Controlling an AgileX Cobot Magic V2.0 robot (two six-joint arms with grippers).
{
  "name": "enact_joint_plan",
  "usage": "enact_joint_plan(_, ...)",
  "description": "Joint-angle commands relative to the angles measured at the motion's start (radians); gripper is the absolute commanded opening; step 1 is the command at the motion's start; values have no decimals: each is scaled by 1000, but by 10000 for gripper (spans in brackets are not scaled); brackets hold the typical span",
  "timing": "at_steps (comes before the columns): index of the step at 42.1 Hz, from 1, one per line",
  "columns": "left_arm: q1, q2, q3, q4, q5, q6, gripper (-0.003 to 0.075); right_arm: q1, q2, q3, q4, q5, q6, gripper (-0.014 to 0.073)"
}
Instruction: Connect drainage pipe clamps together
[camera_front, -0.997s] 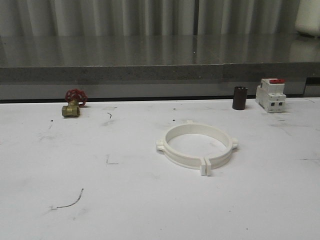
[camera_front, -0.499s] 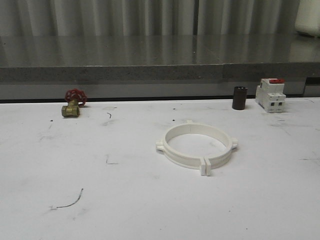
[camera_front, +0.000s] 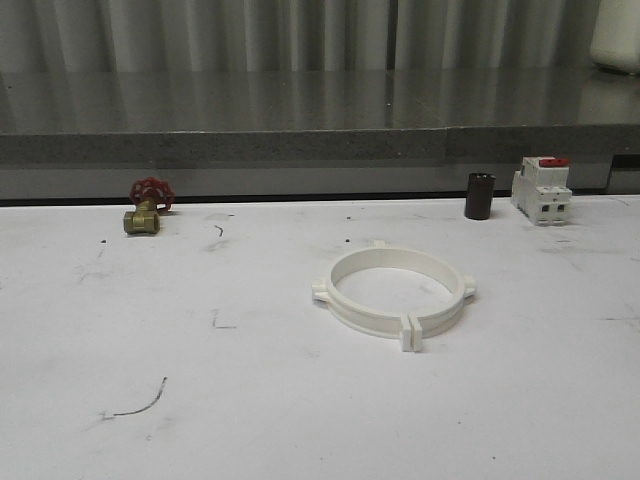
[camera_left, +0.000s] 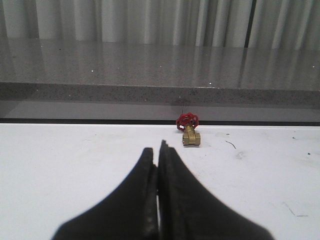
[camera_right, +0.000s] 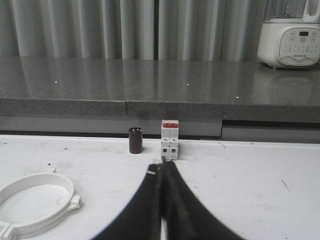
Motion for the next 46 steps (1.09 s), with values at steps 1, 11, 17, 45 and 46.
enact_joint_plan(1,0,-10,21,-8,-81,2,-20,-6,-17,-5,-1,-91,-7,-69)
enact_joint_plan(11,0,-10,21,-8,-81,2,-20,-6,-18,-5,-2,-68,6,-69)
enact_joint_plan(17,0,-10,21,-8,-81,2,-20,-6,-18,-5,-8,-54,49,-68)
enact_joint_plan(45,0,-10,21,-8,-81,2,-20,-32,-18,-5,-32,-60,49,-68)
enact_joint_plan(46,0,-10,21,-8,-81,2,-20,-32,-18,-5,-32,-60,49,-68)
